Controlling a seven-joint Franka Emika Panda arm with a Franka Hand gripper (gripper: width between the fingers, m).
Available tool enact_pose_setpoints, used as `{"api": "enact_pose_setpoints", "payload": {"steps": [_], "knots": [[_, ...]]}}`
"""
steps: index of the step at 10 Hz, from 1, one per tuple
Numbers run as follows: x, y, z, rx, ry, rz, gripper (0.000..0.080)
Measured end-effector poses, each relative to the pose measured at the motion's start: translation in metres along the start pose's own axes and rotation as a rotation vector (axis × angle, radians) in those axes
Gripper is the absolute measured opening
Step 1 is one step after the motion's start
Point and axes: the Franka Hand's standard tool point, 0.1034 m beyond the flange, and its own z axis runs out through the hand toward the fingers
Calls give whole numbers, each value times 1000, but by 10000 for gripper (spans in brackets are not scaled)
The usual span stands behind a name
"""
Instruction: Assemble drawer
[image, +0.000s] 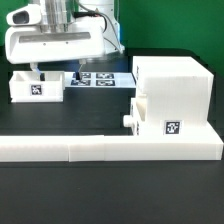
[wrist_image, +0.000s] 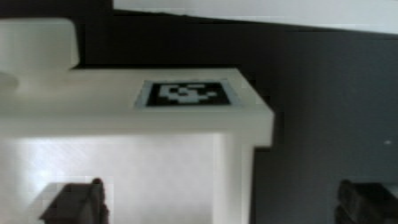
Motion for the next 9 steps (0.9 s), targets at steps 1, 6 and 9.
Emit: {"api": "enact_pose_setpoints", "payload": {"steps": [1,6,9], "knots": [[-4,-2,7,-10,17,-21,649],[-5,-6,17,-26,51,-37,604],[-4,-6,17,-26,51,-37,273]]}}
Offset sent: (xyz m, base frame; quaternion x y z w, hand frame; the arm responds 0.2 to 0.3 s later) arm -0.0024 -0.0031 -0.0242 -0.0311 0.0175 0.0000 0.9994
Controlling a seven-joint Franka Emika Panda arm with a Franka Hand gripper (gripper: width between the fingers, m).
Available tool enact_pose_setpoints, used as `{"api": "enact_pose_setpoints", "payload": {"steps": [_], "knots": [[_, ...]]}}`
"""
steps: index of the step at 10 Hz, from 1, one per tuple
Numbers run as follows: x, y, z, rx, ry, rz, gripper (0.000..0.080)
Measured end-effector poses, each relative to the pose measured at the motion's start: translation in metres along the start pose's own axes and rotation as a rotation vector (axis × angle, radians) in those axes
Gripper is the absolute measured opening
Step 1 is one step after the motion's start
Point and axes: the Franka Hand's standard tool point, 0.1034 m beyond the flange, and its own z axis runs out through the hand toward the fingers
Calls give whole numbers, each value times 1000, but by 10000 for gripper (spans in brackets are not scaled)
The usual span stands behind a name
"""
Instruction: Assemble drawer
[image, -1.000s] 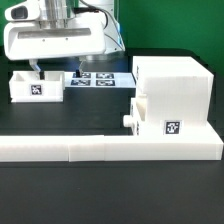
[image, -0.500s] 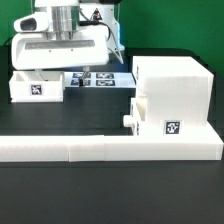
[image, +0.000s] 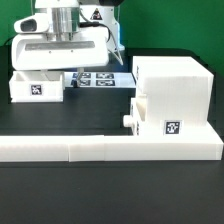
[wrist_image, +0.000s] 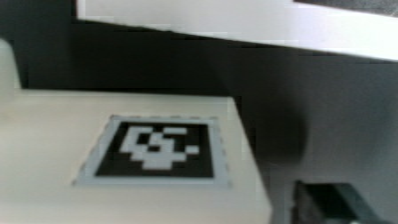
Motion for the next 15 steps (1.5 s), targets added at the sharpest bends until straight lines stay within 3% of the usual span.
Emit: {"api": "enact_pose_setpoints", "payload": {"steps": [1,2,3,9,11,15], "knots": [[0,0,0,0,0,0,273],[0,0,0,0,0,0,134],[0,0,0,0,0,0,43],[4,-2,-2,3,1,-11,42],[29,-16,-15,8,8,-88,42],[94,-32,-36,66,-19,-199,42]]}}
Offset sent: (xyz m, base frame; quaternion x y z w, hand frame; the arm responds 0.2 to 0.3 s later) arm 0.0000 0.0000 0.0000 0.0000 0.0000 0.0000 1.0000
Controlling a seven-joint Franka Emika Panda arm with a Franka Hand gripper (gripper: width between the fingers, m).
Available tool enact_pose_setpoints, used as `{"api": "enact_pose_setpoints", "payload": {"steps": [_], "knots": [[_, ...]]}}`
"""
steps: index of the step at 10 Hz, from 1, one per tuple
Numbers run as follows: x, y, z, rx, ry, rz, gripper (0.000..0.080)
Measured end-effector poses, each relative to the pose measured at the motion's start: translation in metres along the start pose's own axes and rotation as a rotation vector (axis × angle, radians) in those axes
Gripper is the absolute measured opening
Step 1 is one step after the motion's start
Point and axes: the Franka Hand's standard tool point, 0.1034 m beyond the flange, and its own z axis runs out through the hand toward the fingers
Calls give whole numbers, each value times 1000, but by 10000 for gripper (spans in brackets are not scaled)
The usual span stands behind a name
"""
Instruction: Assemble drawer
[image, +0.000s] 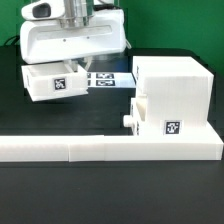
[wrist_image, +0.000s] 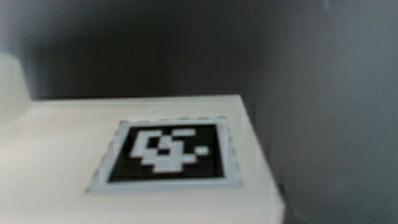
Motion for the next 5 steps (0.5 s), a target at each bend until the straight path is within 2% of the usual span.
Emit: {"api": "enact_pose_setpoints", "payload": {"steps": [1,5], "knots": [[5,-1,0,0,6,-5,42],[2,0,2,2,1,-174,42]]}}
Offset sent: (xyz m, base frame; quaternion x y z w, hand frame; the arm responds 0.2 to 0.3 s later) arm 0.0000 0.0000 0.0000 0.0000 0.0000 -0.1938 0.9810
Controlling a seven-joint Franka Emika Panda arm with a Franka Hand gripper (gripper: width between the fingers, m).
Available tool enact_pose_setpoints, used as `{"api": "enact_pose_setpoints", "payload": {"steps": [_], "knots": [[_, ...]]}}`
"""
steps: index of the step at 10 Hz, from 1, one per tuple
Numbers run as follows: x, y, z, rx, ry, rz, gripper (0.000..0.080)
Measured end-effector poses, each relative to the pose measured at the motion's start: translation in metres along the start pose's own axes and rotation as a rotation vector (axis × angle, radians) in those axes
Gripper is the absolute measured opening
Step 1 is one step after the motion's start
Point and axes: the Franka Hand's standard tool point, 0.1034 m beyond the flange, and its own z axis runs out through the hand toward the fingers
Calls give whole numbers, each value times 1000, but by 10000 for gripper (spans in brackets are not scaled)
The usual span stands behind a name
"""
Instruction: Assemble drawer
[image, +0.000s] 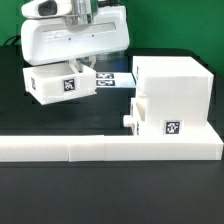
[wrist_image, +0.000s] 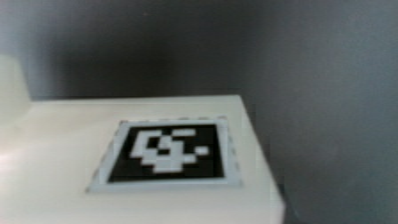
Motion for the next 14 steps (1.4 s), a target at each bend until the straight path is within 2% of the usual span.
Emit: {"api": "enact_pose_setpoints", "payload": {"steps": [1,2,5,7,11,12,14], "knots": [[4,0,1,-4,-2,-132,42],[16,3,-2,-15,2,-245,42],[46,17,-6,-17,-12,-509,42],[60,25,-13,9,-46,-629,42],[56,26,-9,15,-48,-904,42],[56,27,-7,29,-58,-999,42],[59,30,-4,37,-63,-1108,42]]}}
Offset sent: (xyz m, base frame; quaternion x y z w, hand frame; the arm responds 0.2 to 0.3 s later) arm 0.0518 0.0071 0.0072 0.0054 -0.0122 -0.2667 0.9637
